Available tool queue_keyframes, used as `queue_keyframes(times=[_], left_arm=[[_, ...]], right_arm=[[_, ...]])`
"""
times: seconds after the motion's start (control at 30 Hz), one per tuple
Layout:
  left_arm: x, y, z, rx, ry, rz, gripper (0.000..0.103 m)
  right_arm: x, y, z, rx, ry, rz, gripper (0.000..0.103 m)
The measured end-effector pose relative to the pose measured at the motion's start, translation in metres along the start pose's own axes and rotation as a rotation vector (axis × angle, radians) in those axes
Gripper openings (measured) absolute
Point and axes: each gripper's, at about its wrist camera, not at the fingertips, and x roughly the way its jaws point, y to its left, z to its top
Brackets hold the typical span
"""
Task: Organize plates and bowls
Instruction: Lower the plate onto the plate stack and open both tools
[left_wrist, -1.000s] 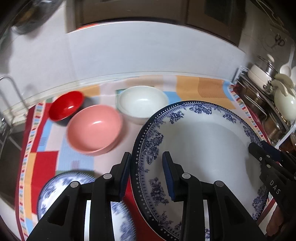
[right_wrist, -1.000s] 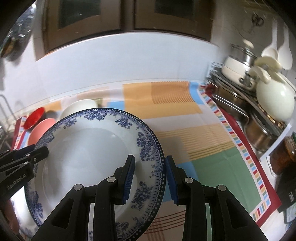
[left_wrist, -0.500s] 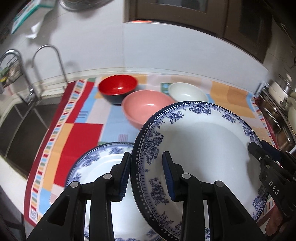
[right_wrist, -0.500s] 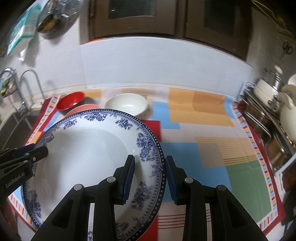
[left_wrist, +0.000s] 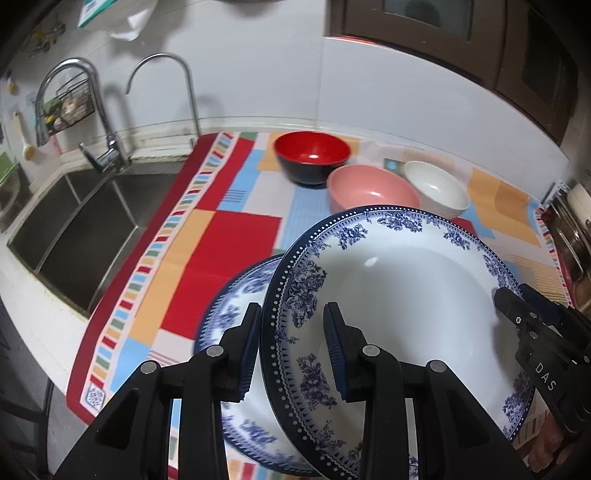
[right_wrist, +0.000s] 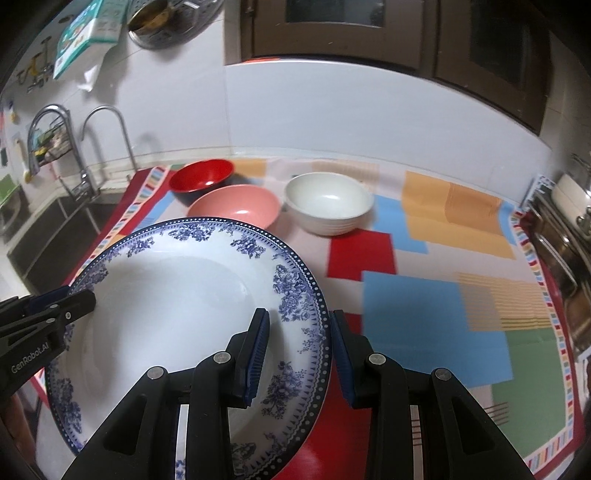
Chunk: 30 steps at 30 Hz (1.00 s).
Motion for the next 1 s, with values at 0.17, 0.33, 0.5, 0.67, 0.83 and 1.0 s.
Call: queue_keyframes(times=[0.17, 0.33, 0.5, 0.67, 0.83, 1.0], left_arm=[[0.003, 0.019, -0.007, -0.023, 0.007, 0.028, 0.034], [0.01, 0.04, -0.015, -0.051, 0.024, 0.049, 0.034], [0.023, 0.056, -0.021, -0.074, 0.048, 0.075, 0.034], [0.037, 0.064, -0.024, -0.091, 0.074, 0.079, 0.034], [0.048, 0.064, -0.026, -0.085, 0.095, 0.08, 0.034], [0.053, 0.064, -0.027, -0.075, 0.111, 0.074, 0.035]], right_arm=[[0.009, 0.019, -0.002, -0.013, 0.028, 0.038, 0.035], [0.019, 0.037, -0.005, -0.029, 0.05, 0.065, 0.035], [0.032, 0.056, -0.009, -0.049, 0.067, 0.086, 0.035], [0.041, 0.071, -0.01, -0.09, 0.077, 0.085, 0.035], [0.055, 0.075, -0.012, -0.092, 0.108, 0.085, 0.035], [0.061, 0.074, -0.013, -0.087, 0.123, 0.077, 0.035]])
